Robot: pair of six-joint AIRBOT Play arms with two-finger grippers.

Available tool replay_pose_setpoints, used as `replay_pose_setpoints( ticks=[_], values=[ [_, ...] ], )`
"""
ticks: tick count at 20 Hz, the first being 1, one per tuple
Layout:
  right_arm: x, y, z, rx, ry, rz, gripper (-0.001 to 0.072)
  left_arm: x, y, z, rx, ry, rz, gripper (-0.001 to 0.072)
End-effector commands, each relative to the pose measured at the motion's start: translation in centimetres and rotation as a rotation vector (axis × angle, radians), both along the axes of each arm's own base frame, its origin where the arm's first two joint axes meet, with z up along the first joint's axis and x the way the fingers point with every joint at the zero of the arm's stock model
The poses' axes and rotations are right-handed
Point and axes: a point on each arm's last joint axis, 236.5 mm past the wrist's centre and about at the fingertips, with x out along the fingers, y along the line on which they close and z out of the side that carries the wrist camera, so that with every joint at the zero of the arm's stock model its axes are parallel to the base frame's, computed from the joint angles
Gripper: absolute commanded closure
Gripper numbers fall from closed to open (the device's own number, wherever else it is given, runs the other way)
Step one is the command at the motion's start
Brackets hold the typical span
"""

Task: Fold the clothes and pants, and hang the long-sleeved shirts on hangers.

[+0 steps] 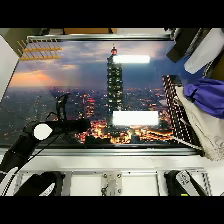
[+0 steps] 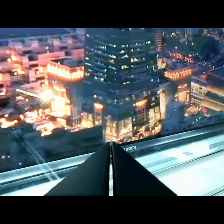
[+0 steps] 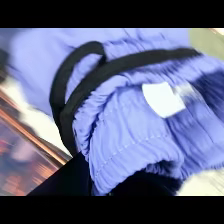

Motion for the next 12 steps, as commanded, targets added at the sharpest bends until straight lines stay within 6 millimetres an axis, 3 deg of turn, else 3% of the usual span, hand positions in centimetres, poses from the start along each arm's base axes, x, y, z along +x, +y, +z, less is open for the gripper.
replay_pose_setpoints(
  ticks=[1, 6, 9, 12],
  values=[
    [-5.9, 0.8, -3.9, 0.06, 0.268, -0.035, 0.0697, 0.0, 0.0, 0.0, 0.008, -0.008, -0.013, 0.07],
    [-8.8, 1.6, -7.4, 0.098, 0.397, -0.049, 0.0696, 0.0, 0.0, 0.0, 0.009, -0.01, -0.016, 0.07],
    [-10.3, 1.1, -8.2, 0.072, 0.454, -0.064, 0.0696, 0.0, 0.0, 0.0, 0.01, -0.01, -0.017, 0.07],
    [-10.4, 1.1, -8.6, 0.068, 0.464, -0.048, 0.0683, 0.0, 0.0, 0.0, 0.009, -0.01, -0.016, 0.07]
  ],
)
